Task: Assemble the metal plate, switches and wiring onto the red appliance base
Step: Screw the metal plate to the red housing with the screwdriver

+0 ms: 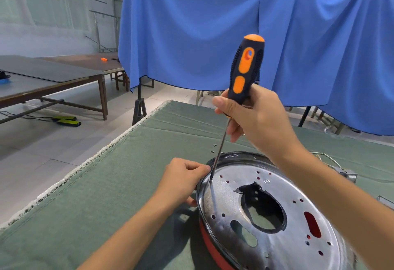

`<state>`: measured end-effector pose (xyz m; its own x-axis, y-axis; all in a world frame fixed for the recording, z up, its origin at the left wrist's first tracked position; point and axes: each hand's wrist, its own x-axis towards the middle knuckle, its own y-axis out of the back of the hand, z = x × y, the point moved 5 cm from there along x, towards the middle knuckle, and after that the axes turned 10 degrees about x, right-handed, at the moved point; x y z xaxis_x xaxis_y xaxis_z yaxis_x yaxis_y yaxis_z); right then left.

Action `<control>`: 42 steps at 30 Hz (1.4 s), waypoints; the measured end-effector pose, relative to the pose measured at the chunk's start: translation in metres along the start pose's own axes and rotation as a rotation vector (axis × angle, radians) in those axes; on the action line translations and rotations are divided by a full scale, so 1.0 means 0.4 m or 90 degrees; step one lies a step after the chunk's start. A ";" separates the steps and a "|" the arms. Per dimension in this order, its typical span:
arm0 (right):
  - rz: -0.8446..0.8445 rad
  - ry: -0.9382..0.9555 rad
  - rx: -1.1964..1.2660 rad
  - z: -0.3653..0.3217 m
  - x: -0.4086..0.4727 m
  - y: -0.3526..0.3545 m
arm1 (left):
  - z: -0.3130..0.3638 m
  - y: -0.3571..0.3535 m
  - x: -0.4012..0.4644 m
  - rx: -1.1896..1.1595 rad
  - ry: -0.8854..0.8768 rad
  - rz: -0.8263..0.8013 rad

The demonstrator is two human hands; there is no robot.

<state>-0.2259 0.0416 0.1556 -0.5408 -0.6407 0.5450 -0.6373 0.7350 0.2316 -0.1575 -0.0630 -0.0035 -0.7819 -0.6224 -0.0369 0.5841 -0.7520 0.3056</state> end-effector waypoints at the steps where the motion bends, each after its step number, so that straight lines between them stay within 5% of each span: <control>1: -0.024 -0.029 0.021 0.001 0.002 -0.001 | 0.000 0.000 0.001 0.001 0.002 0.003; 6: -0.106 -0.120 0.067 0.005 0.007 -0.001 | 0.000 0.007 -0.001 0.021 -0.006 0.022; 11: -0.015 -0.086 0.025 0.010 0.008 0.009 | 0.007 0.015 -0.003 0.068 -0.044 0.075; 15: 0.050 -0.018 -0.185 0.013 0.019 0.015 | 0.010 0.016 -0.008 0.075 -0.066 0.084; 20: 0.084 -0.029 -0.152 0.041 0.017 0.014 | 0.093 0.043 -0.051 0.306 -0.354 0.267; 22: 0.100 -0.036 -0.161 0.045 0.022 0.018 | 0.139 0.044 -0.061 0.291 -0.445 0.241; 29: 0.093 -0.059 -0.239 0.030 0.027 0.028 | 0.165 0.021 -0.025 0.164 -0.363 0.169; 36: 0.018 -0.042 -0.046 -0.011 0.034 0.033 | 0.144 0.015 -0.022 0.145 -0.388 0.160; 42: 0.107 -0.011 -0.173 -0.015 0.032 0.018 | 0.128 0.005 -0.019 0.028 -0.328 0.156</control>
<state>-0.2340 0.0401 0.1690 -0.6369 -0.5077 0.5801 -0.3694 0.8615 0.3484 -0.1614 -0.0487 0.0463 -0.6370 -0.5828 0.5046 0.7603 -0.5829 0.2866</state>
